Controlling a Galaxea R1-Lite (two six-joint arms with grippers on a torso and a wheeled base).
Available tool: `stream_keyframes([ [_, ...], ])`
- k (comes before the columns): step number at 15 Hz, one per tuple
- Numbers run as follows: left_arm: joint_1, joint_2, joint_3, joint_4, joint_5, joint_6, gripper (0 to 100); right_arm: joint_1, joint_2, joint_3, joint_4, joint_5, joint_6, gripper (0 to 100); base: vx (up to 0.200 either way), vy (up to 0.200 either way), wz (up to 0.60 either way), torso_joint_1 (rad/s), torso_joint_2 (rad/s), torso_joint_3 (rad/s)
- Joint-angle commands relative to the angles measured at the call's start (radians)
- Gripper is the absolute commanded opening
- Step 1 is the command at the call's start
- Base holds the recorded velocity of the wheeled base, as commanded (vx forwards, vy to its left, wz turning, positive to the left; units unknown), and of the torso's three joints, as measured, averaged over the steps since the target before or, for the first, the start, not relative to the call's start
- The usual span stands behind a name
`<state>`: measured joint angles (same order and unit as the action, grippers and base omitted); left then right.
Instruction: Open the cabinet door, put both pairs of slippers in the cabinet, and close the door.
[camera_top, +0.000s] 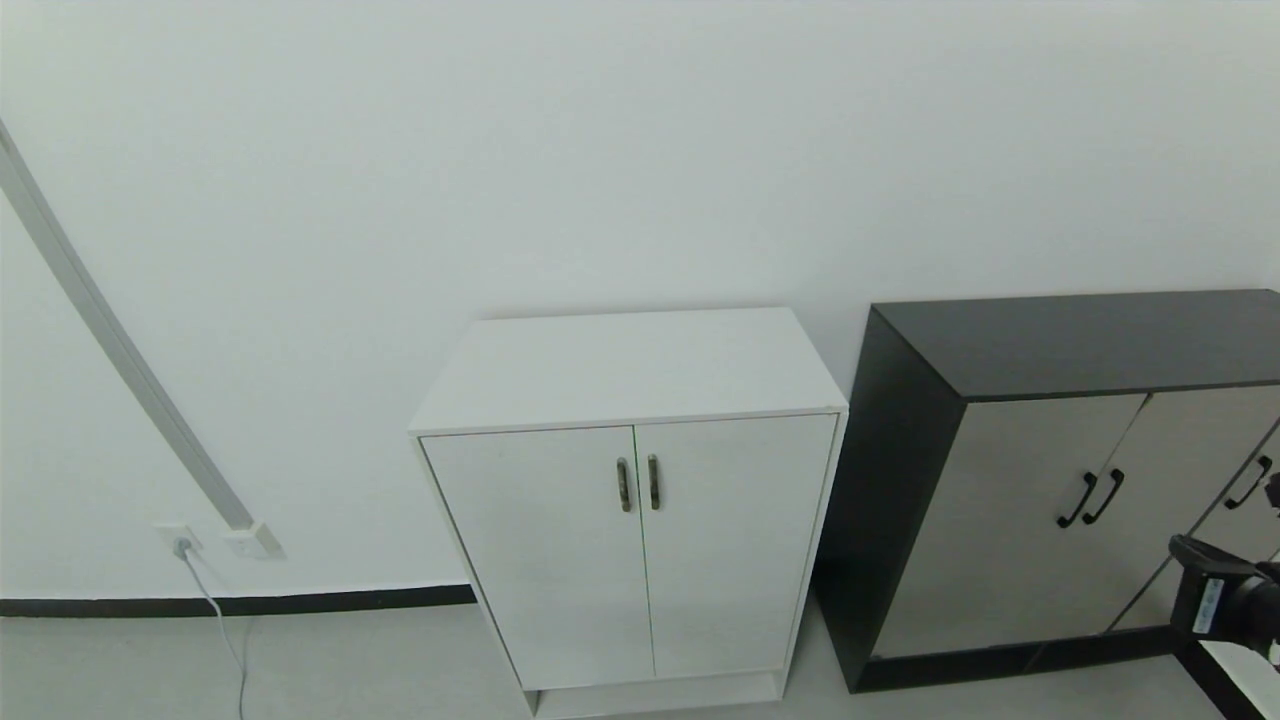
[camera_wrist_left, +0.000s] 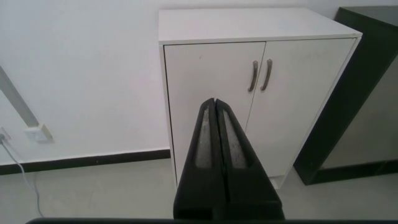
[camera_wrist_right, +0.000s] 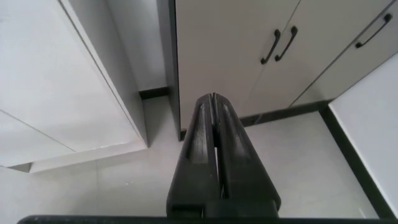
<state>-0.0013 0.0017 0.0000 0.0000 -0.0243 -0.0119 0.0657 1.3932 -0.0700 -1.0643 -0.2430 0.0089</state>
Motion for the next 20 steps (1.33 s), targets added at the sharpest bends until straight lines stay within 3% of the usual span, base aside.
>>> stream_keyframes([
  [1,0.000,0.001,0.000,0.000,0.000,0.000,0,0.000,-0.099,0.061,0.000,0.002,-0.006,0,0.000,0.000,0.00,0.000,0.00,0.000],
  [5,0.000,0.000,0.000,0.000,0.000,-0.002,0,0.000,-0.283,0.070,0.167,0.017,-0.010,0,0.000,0.000,0.00,0.000,0.00,0.000],
  [10,0.000,0.000,0.000,0.000,0.000,-0.002,0,0.000,-0.622,0.061,0.573,0.136,-0.015,0,0.000,0.000,0.00,0.000,0.00,0.000],
  [17,0.001,0.000,0.000,0.000,0.000,-0.002,0,0.006,-1.019,0.061,1.029,0.240,-0.015,0,0.000,0.000,0.00,0.000,0.00,0.000],
  [20,0.001,0.000,0.000,0.000,0.000,0.000,0,0.039,-1.103,0.052,1.072,0.271,-0.017,0,0.000,0.000,0.00,0.000,0.00,0.000],
])
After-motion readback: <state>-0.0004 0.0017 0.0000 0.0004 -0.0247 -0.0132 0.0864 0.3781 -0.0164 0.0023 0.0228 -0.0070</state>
